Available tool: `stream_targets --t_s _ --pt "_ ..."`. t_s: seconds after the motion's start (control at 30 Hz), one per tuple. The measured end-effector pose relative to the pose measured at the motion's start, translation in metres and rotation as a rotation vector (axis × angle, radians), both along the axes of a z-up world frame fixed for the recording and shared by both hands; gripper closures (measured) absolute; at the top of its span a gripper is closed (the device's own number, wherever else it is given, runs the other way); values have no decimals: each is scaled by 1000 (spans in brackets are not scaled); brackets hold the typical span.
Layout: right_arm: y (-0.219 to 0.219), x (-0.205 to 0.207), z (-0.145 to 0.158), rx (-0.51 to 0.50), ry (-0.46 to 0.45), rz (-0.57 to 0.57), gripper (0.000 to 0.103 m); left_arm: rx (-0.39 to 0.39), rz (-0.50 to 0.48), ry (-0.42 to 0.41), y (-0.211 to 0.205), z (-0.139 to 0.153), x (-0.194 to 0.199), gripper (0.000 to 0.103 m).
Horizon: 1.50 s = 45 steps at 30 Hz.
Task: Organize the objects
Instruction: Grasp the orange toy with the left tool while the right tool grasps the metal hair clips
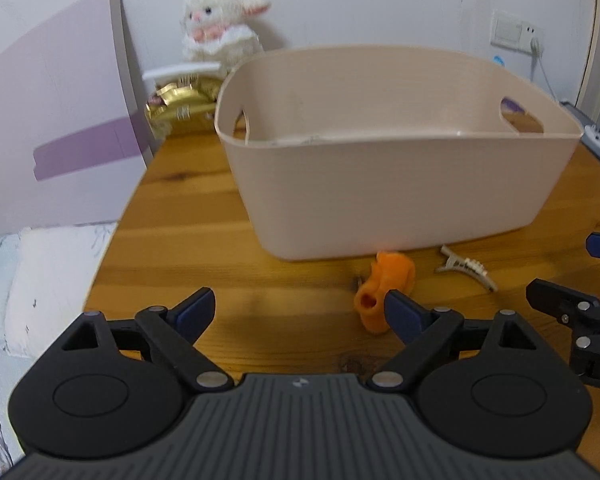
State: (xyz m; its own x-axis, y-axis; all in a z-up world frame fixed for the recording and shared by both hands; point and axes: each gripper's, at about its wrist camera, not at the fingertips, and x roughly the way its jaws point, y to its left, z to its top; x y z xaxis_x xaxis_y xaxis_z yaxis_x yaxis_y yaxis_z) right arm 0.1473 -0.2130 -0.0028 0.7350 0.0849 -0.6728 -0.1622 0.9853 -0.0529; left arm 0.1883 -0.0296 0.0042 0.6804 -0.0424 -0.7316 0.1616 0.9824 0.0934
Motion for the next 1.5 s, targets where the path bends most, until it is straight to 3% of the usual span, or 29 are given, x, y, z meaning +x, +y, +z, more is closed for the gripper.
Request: stream_targets --t_s 0.33,0.73,0.97,1.03,1.07,1.1,1.17,1.27,1.33,1.5 --pt "8 25 -30 -36 70 26 25 -29 -10 57 0 -31 24 11" --pt "21 44 -37 -15 49 84 29 -83 -82 70 -10 -39 45 13" --pt "28 44 -32 -11 52 135 56 -113 -93 70 -10 -37 49 29" --pt "35 42 -30 -10 58 157 81 -111 -89 61 -8 -37 49 37" --pt "38 46 -29 -10 62 162 86 -105 -89 58 -9 -37 46 45" --pt "40 45 -29 -22 60 158 86 -98 -91 54 -9 -36 44 49" --pt "42 43 -28 -25 59 157 88 -96 -74 47 -8 -35 41 73" --pt "39 40 -26 -16 68 148 91 -111 -47 55 -3 -33 36 97" --pt "36 35 -24 -10 73 140 91 -108 -40 59 0 -32 32 102" --pt "26 22 -20 16 81 121 91 -121 -35 46 4 -27 17 102"
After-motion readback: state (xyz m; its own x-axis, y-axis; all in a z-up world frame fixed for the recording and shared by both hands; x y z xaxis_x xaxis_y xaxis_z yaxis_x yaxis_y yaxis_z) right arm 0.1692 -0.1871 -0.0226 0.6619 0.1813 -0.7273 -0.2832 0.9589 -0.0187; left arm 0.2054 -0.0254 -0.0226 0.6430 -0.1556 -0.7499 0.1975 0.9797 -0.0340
